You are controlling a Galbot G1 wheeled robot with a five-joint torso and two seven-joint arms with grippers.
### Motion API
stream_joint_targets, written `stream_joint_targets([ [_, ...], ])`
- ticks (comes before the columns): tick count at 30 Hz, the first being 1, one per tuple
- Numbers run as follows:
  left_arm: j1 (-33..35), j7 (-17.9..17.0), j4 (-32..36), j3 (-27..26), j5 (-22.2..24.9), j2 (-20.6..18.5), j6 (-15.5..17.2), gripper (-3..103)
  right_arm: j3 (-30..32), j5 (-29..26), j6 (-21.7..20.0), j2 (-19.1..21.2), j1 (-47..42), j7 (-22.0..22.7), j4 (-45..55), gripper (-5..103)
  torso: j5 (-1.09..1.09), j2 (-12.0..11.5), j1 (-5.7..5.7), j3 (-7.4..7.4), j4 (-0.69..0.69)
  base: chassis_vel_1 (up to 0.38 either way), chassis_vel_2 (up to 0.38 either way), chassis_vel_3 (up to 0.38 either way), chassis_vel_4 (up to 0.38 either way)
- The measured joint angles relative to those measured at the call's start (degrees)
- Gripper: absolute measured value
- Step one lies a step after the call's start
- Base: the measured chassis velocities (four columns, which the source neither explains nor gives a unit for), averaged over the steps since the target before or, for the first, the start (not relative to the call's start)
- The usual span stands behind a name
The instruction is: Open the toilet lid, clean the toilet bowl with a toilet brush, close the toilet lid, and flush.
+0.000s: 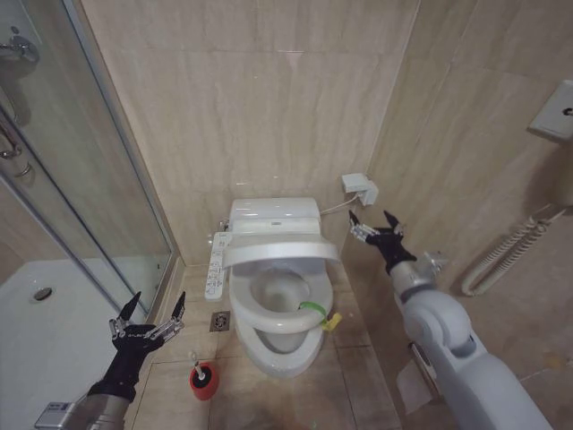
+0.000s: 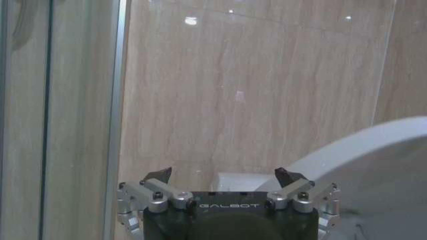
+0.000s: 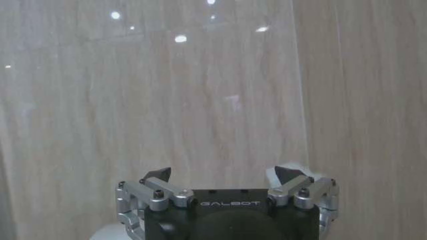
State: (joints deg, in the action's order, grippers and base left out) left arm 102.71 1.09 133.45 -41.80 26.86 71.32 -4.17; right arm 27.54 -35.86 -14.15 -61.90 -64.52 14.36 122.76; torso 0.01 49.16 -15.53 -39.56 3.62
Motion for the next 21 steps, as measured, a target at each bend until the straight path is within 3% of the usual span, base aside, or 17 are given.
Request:
stream_joint_targets([
  [21, 0.0, 0.0, 0.0, 0.0, 0.0, 0.0, 0.0, 100, 3.7, 6.7, 1.3, -5.3, -18.5, -0.2, 13.5, 100, -0.02, 0.0, 0.0, 0.0, 0.0, 0.0, 0.0, 0.0, 0.0],
])
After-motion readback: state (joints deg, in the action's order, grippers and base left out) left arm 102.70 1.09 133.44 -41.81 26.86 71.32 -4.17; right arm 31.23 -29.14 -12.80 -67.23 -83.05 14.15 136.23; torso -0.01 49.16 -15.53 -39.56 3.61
